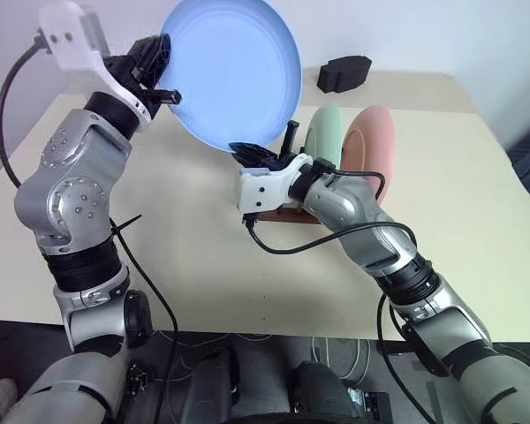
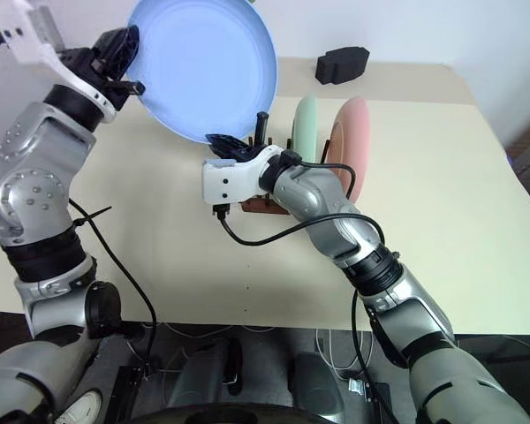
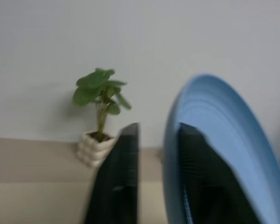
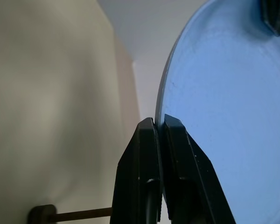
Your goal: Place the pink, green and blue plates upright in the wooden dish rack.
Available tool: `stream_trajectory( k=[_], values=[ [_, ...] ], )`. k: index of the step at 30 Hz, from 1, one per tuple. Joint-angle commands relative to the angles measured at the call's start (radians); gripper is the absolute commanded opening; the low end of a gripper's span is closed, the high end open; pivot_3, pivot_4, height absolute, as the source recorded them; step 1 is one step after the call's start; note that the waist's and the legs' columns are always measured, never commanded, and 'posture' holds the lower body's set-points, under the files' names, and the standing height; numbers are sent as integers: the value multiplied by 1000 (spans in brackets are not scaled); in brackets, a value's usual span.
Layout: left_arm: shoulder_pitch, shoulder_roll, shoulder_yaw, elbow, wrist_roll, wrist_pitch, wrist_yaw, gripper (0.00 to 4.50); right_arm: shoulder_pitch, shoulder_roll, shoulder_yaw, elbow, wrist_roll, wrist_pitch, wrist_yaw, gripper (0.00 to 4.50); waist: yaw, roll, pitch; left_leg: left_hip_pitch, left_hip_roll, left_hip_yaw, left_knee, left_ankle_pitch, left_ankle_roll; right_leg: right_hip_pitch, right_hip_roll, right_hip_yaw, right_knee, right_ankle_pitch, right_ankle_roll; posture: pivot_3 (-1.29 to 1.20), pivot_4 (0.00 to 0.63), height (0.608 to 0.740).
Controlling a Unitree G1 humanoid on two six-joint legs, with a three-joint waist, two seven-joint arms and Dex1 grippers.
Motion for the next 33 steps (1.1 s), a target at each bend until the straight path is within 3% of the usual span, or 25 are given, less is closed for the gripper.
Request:
stream_trajectory(
  k=[1, 4, 8, 11, 20, 26, 33],
  values=[
    [-32, 16, 104, 38, -26, -97, 37, 2974, -5, 11, -64, -67, 20, -22, -27, 0, 0, 0, 0, 0, 0, 0, 0, 0, 0, 0, 0, 0, 0, 0, 0, 0, 150, 740],
    [-21, 73, 140, 135, 22, -171, 48, 4435, -1, 46, -95, -90, 88, -28, -19, 0, -2, 0, 0, 0, 0, 0, 0, 0, -1, 0, 0, -1, 0, 0, 0, 0, 150, 740],
    [52, 181, 83, 239, 108, -251, -33, 4435, 4, 109, -148, -130, 220, 6, 8, 0, -3, 1, 1, 1, 1, 0, -1, 0, -1, 0, 0, -2, 0, 0, -1, 0, 150, 740],
    [179, 243, 18, 311, 149, -310, -196, 4435, 36, 187, -206, -205, 421, 124, 68, 0, 1, 1, 0, 1, 1, 0, -1, 0, -1, 0, 0, -3, 0, 0, -1, 0, 150, 740],
    [454, 269, -97, 238, 140, -363, -512, 4435, 137, 292, -324, -393, 800, 469, 84, 0, 3, -1, 1, 0, 1, -1, -2, 0, -1, 0, -1, -4, 1, 2, -3, 0, 150, 740],
    [605, 325, -193, 134, 135, -370, -724, 4435, 207, 334, -400, -466, 1009, 654, 18, 0, -4, 0, 1, 1, 2, 0, -5, 1, -2, -2, -1, -4, 0, 2, -4, 0, 150, 740],
    [660, 331, -270, 96, 171, -392, -794, 4435, 213, 370, -485, -467, 1191, 771, -79, 0, -3, 1, 1, 1, 2, 0, -7, 1, -2, -3, -1, -4, 0, 3, -5, 0, 150, 740]
  ],
)
